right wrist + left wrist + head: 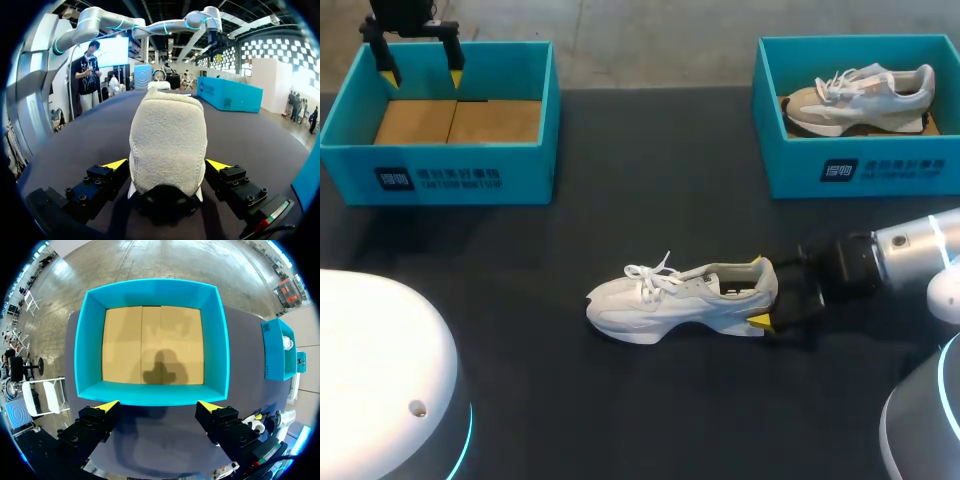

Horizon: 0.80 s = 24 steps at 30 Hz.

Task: Take the shoe out of the shoebox, open the shoe tongue, remove and reinsert the insole, then place the shoe into the shoebox

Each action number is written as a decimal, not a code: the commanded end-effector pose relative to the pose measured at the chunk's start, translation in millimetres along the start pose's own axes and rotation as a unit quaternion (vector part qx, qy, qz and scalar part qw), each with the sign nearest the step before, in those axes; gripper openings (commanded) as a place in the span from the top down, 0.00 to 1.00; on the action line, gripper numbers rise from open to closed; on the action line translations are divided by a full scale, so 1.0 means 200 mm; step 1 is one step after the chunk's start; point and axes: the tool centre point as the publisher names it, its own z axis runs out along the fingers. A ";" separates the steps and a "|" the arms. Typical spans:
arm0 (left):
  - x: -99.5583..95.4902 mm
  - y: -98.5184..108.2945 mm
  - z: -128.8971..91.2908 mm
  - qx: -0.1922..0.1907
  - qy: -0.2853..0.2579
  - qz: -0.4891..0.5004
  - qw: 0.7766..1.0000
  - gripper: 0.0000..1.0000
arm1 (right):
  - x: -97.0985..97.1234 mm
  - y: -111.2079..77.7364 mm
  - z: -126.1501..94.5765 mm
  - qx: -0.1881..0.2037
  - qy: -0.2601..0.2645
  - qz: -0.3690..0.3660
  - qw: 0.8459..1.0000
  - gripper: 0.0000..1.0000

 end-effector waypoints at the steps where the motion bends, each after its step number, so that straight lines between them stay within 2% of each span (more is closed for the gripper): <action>1: 0.00 0.00 0.00 0.000 0.000 0.000 1.000 0.00 | 0.00 -0.01 -0.02 -0.003 -0.004 0.000 1.000 0.00; 10: 0.00 0.00 0.00 0.000 0.000 0.000 1.000 0.00 | 0.01 -0.04 -0.16 -0.013 -0.019 0.007 1.000 0.00; 14: 0.00 0.00 0.00 0.000 0.000 0.000 1.000 0.00 | 0.03 -0.04 -0.17 -0.013 -0.017 0.005 1.000 0.00; 19: 0.00 0.00 0.00 0.000 0.000 0.000 1.000 0.00 | 0.03 -0.11 -0.31 -0.024 -0.042 0.020 0.999 0.00; 24: 0.00 0.00 0.00 0.000 0.000 0.000 1.000 0.00 | 0.02 -0.12 -0.42 -0.017 -0.039 0.019 0.999 0.00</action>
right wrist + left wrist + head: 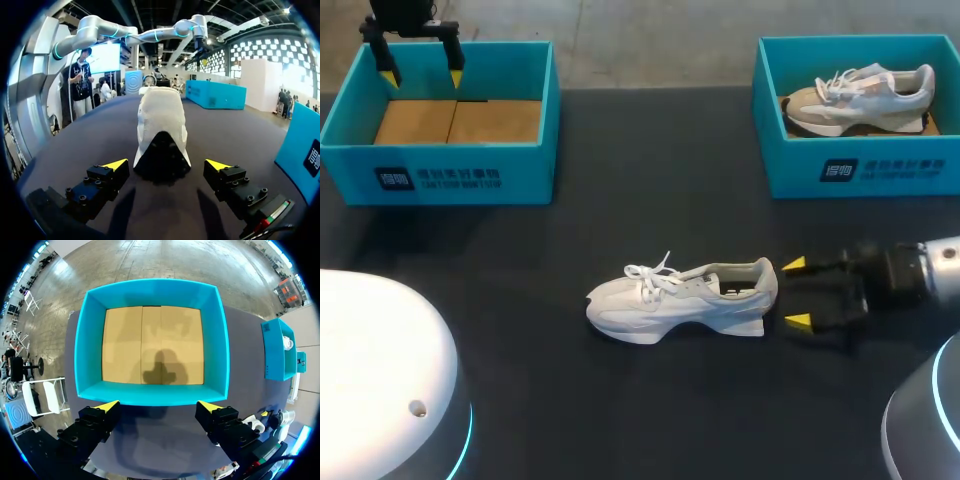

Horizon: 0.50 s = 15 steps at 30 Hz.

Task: Take the shoe out of the shoebox, open the shoe tongue, remove and reinsert the insole, then place the shoe into the shoebox

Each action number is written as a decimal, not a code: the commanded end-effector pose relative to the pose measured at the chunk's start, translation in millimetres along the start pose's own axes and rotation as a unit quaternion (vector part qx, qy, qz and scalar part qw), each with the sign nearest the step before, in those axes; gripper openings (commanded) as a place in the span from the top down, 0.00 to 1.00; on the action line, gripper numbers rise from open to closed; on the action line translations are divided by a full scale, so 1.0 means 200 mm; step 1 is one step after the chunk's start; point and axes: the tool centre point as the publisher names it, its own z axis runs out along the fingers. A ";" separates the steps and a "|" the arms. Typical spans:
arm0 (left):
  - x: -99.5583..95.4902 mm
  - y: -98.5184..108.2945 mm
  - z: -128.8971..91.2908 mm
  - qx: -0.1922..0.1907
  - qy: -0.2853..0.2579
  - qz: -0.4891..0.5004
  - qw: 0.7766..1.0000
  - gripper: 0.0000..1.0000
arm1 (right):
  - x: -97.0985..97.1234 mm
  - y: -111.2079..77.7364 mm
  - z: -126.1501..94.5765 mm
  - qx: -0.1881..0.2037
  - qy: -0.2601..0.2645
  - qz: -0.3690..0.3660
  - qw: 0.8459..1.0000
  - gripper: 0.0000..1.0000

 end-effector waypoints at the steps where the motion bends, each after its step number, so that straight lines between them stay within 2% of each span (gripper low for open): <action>1: 0.00 0.00 0.00 0.000 0.000 0.000 1.000 0.00 | 0.01 0.03 -0.12 0.003 0.002 -0.005 1.000 0.00; 15: 0.00 0.00 0.00 0.000 0.000 0.000 1.000 0.00 | 0.00 0.02 -0.17 -0.018 0.011 -0.020 1.000 0.00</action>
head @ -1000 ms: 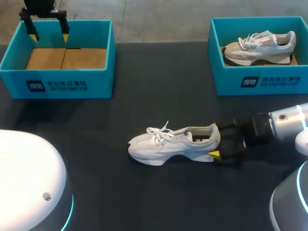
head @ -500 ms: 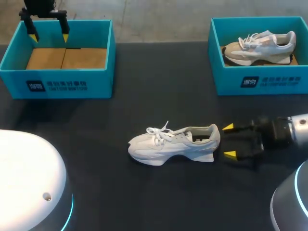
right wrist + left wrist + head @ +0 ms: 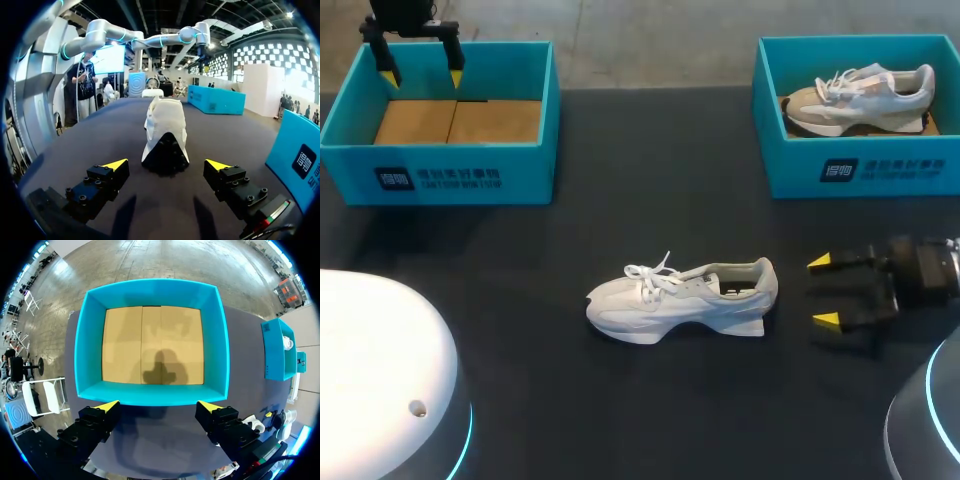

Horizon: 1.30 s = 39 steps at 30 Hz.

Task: Take the shoe out of the shoebox, open the shoe tongue, remove and reinsert the insole, then place the shoe into the shoebox

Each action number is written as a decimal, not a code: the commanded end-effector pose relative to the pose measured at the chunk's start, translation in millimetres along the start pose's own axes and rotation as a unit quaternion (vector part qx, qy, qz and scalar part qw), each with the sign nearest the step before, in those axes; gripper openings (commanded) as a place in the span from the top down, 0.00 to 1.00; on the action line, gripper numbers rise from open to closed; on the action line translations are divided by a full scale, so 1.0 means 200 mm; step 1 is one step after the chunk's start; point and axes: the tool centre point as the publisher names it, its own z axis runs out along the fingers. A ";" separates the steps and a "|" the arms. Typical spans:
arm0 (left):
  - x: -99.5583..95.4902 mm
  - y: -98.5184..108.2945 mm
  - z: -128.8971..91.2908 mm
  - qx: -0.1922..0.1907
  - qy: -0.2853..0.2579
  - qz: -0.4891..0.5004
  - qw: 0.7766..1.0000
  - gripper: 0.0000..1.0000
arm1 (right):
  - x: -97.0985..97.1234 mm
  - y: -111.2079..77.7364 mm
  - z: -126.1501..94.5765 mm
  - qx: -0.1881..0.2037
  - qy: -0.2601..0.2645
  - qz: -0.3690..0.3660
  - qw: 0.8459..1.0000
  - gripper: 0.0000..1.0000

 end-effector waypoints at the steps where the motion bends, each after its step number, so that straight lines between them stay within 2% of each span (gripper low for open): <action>1: 0.00 0.00 0.00 0.000 0.000 0.000 1.000 0.00 | -0.01 -0.01 -0.01 -0.004 0.005 -0.002 1.000 0.00; 13: 0.00 0.00 0.00 0.000 0.000 0.000 1.000 0.00 | -0.06 -0.04 -0.03 -0.008 0.021 -0.004 1.000 0.00; 23: 0.00 0.00 0.00 0.000 0.000 0.000 1.000 0.00 | -0.02 -0.03 0.01 -0.016 0.016 -0.004 1.000 0.00; 39: 0.00 0.00 0.00 0.000 0.000 0.000 1.000 0.00 | 0.03 0.04 0.22 -0.027 0.026 -0.010 0.999 0.00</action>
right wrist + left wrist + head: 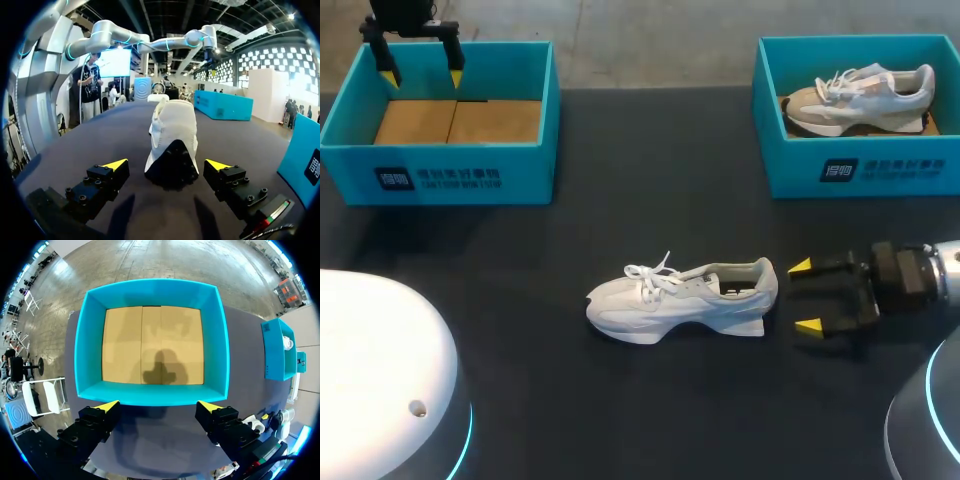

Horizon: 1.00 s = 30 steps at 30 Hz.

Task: Take the shoe out of the shoebox, open the shoe tongue, remove and reinsert the insole, then place the shoe into the shoebox

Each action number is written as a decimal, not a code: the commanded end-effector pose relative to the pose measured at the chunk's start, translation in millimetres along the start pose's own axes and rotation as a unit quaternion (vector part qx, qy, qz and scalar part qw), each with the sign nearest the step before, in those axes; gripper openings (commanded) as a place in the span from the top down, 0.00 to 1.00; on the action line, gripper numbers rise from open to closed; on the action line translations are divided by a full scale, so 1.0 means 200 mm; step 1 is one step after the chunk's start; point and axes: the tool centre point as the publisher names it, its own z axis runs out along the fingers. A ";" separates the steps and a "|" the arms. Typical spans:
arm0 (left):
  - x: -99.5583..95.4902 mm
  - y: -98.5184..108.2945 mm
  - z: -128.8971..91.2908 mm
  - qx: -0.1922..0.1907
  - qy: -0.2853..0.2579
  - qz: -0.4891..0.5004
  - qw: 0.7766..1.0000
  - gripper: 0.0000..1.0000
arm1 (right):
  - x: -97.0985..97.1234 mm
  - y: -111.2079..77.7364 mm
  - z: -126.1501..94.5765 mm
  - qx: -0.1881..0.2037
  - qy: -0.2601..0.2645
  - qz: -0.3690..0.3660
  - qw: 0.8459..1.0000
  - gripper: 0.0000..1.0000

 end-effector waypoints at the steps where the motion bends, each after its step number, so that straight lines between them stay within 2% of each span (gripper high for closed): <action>1: 0.00 0.00 0.00 0.000 0.000 0.000 1.000 0.00 | -0.02 0.00 0.07 0.000 0.003 -0.001 1.000 0.00; 11: 0.00 0.00 0.00 0.000 0.000 0.000 1.000 0.00 | -0.04 0.00 0.14 -0.001 0.009 -0.002 1.000 0.00; 30: 0.00 0.00 0.00 0.000 0.000 0.000 1.000 0.00 | -0.09 0.00 0.16 -0.006 0.006 0.002 1.000 0.00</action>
